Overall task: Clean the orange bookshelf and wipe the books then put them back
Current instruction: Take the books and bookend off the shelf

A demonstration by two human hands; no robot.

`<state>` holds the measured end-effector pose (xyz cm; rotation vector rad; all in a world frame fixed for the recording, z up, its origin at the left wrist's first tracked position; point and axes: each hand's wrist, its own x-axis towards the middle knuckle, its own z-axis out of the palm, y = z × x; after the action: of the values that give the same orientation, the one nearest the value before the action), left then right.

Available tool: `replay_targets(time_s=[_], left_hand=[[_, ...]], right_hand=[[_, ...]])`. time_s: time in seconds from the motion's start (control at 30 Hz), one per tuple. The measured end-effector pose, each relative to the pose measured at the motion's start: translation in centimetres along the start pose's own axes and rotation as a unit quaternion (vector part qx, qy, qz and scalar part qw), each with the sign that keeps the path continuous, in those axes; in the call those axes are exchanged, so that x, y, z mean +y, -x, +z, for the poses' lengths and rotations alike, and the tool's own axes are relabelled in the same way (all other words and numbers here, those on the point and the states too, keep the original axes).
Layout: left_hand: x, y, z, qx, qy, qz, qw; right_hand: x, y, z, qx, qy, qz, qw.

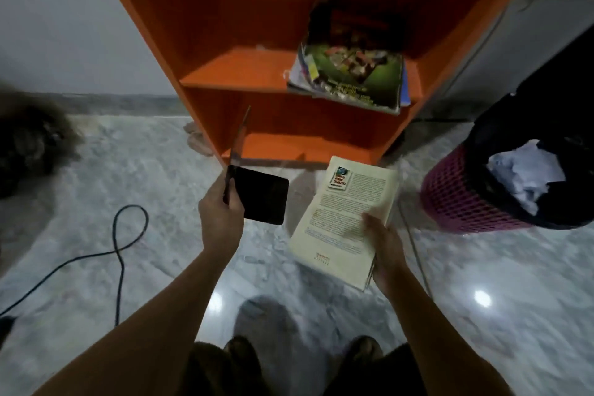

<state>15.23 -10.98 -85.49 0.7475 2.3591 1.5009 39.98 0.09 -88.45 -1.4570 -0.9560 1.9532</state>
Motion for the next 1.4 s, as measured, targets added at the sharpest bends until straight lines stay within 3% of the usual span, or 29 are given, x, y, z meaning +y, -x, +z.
replay_targets(time_s=[0.13, 0.23, 0.37, 0.47, 0.6, 0.83, 0.93, 1.0, 1.1, 1.2, 1.27, 1.33, 1.4], left_hand=[[-10.9, -0.7, 5.8, 0.01, -0.022, -0.015, 1.0], [-17.6, -1.2, 10.2, 0.025, -0.007, -0.038, 0.999], [-23.9, -2.0, 14.8, 0.045, -0.003, -0.047, 0.998], [-26.7, -2.3, 16.7, 0.052, 0.018, -0.082, 0.995], [-28.5, -2.3, 17.2, 0.036, -0.007, -0.134, 0.99], [-28.7, -2.8, 15.6, -0.054, -0.101, -0.232, 0.966], [-26.9, -3.4, 14.4, -0.055, -0.115, -0.198, 0.972], [-24.2, -4.2, 13.6, -0.03, -0.121, -0.14, 0.982], [-18.9, -5.9, 12.5, 0.014, -0.137, -0.003, 0.991], [-12.8, -8.0, 12.3, -0.009, -0.112, 0.06, 0.992], [-7.7, -9.2, 12.8, -0.078, -0.055, 0.054, 0.994], [-2.2, -10.2, 13.4, -0.143, 0.035, -0.001, 0.989], [2.7, -10.6, 13.7, -0.192, 0.127, -0.075, 0.97]], right_hand=[[8.5, -9.5, -1.6, 0.03, 0.007, 0.04, 0.999], [13.2, -16.9, -2.5, 0.002, 0.017, 0.043, 0.999], [17.4, -24.0, -3.4, -0.022, 0.026, 0.064, 0.997], [18.8, -26.1, -3.3, 0.025, 0.075, 0.069, 0.994], [19.1, -26.1, -3.1, 0.105, 0.187, 0.046, 0.976], [18.5, -25.5, -3.2, 0.103, 0.336, 0.036, 0.936], [15.7, -25.0, -2.6, 0.124, 0.352, -0.014, 0.928], [11.9, -23.7, -1.9, 0.162, 0.36, -0.093, 0.914], [5.3, -21.0, -0.9, 0.199, 0.374, -0.266, 0.866], [-0.5, -17.9, -0.2, 0.234, 0.398, -0.448, 0.766], [-4.1, -15.5, 0.2, 0.245, 0.402, -0.566, 0.676], [-7.7, -14.2, 0.6, 0.247, 0.416, -0.64, 0.597], [-10.8, -13.8, 1.2, 0.239, 0.444, -0.651, 0.568]])
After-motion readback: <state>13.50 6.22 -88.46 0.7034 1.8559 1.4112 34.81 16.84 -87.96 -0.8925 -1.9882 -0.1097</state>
